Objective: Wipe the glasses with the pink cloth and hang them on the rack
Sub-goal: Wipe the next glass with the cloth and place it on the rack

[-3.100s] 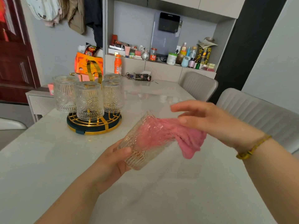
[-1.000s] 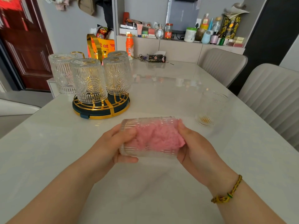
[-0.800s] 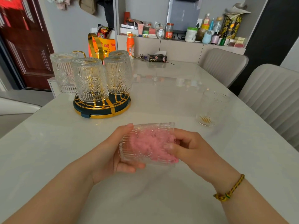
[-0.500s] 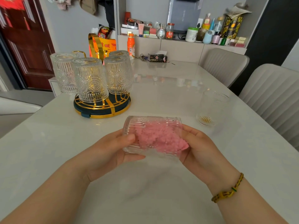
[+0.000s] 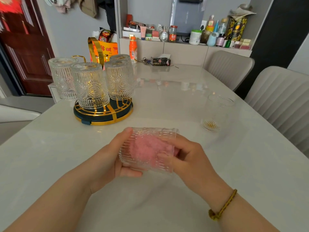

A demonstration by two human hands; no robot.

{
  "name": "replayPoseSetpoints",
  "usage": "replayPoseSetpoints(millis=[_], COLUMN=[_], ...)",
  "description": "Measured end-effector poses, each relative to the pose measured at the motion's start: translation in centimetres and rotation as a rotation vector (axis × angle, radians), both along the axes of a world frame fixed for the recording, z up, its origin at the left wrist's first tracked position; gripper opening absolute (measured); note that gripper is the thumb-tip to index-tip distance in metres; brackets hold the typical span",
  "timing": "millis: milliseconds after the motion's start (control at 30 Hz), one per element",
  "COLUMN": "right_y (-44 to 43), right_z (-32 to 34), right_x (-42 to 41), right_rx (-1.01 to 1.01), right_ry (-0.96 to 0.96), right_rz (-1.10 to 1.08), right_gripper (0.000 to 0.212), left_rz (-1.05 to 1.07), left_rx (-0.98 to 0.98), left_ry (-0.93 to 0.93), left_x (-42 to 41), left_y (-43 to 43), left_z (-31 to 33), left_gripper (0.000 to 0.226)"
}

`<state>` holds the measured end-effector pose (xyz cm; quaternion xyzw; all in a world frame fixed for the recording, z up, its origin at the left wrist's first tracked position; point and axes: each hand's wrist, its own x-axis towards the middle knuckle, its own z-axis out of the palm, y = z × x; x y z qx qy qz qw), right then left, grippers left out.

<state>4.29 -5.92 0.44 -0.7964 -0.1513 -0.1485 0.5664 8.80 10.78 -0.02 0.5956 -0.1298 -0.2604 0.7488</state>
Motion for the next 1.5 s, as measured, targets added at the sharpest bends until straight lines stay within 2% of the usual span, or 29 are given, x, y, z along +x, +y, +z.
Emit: replayPoseSetpoints(millis=[67, 167, 267, 333, 400, 467, 567, 633, 700, 733, 767, 800, 867, 933, 1033, 1067, 1167, 1233, 1267, 1300, 1367, 1500], right_y=[-0.2, -0.6, -0.5, -0.5, -0.6, -0.5, -0.5, -0.3, 0.0, 0.2, 0.3, 0.4, 0.3, 0.2, -0.1, 0.1, 0.1, 0.5, 0.6, 0.7, 0.8, 0.7], right_z=[0.5, 0.8, 1.6, 1.8, 1.7, 1.5, 1.3, 1.0, 0.8, 0.7, 0.7, 0.8, 1.0, 1.5, 1.6, 1.8, 1.6, 1.2, 0.8, 0.3, -0.3, 0.2], right_x=[0.1, 0.1, -0.2, -0.3, -0.1, -0.2, -0.6, -0.6, -0.4, -0.3, -0.3, -0.2, -0.1, -0.2, -0.3, -0.4, -0.6, -0.7, -0.8, -0.8, -0.5, -0.2], right_rx=[0.221, 0.505, 0.765, 0.831, 0.72, 0.455, 0.183, 0.03, 0.061, 0.144, 0.238, 0.341, 0.576, 0.777, 0.881, 0.851, 0.527, 0.217, 0.085, -0.011, -0.049, 0.249], right_ry=[0.179, 0.382, 0.441, 0.449, 0.402, 0.276, 0.115, 0.026, 0.034, 0.069, 0.126, 0.191, 0.318, 0.4, 0.461, 0.443, 0.291, 0.109, 0.039, -0.017, -0.069, 0.13], right_rz=[-0.003, 0.118, 0.245, 0.265, 0.227, 0.191, 0.155, 0.1, 0.051, 0.039, 0.031, 0.031, 0.091, 0.186, 0.249, 0.246, 0.092, 0.0, -0.024, -0.024, -0.012, -0.023], right_gripper=[0.019, 0.017, 0.019, 0.017, 0.014, 0.024, 0.037, 0.046, 0.037, 0.028, 0.02, 0.015, 0.019, 0.016, 0.017, 0.014, 0.035, 0.01, 0.013, 0.028, 0.043, 0.019], left_rz=[-0.038, -0.119, -0.102, -0.065, -0.031, 0.002, 0.025, 0.031, 0.021, 0.011, -0.016, -0.051, -0.127, -0.147, -0.071, -0.036, 0.039, 0.118, 0.156, 0.179, 0.2, 0.119], left_rx=[-0.031, -0.072, -0.125, -0.171, -0.212, -0.218, -0.135, -0.097, -0.048, -0.027, -0.026, -0.034, -0.073, -0.122, -0.174, -0.173, -0.125, -0.076, -0.053, -0.032, 0.011, 0.061], left_ry=[-0.028, -0.11, -0.165, -0.189, -0.214, -0.211, -0.202, -0.147, -0.094, -0.083, -0.086, -0.103, -0.139, -0.18, -0.21, -0.214, -0.228, -0.158, -0.113, -0.078, -0.053, -0.043], left_x=[0.0, 0.2, 0.3, 0.2, 0.2, 0.2, 0.1, -0.2, -0.4, -0.4, -0.3, -0.2, 0.0, 0.3, 0.5, 0.5, 0.2, -0.1, -0.2, -0.2, -0.3, -0.2], left_y=[0.2, 0.6, 1.0, 1.0, 0.8, 0.8, 0.5, 0.1, -0.1, -0.1, 0.0, 0.2, 0.7, 1.0, 1.0, 0.9, 0.3, -0.1, -0.3, -0.4, -0.5, -0.5], left_z=[0.1, 0.1, 0.0, 0.0, 0.0, 0.0, 0.1, 0.0, -0.1, 0.0, -0.1, -0.1, 0.1, 0.2, 0.2, 0.1, 0.2, 0.4, 0.4, 0.4, 0.3, 0.0], left_gripper=[0.046, 0.08, 0.106, 0.111, 0.105, 0.101, 0.1, 0.084, 0.053, 0.048, 0.054, 0.07, 0.096, 0.104, 0.106, 0.104, 0.08, 0.048, 0.038, 0.037, 0.042, 0.05])
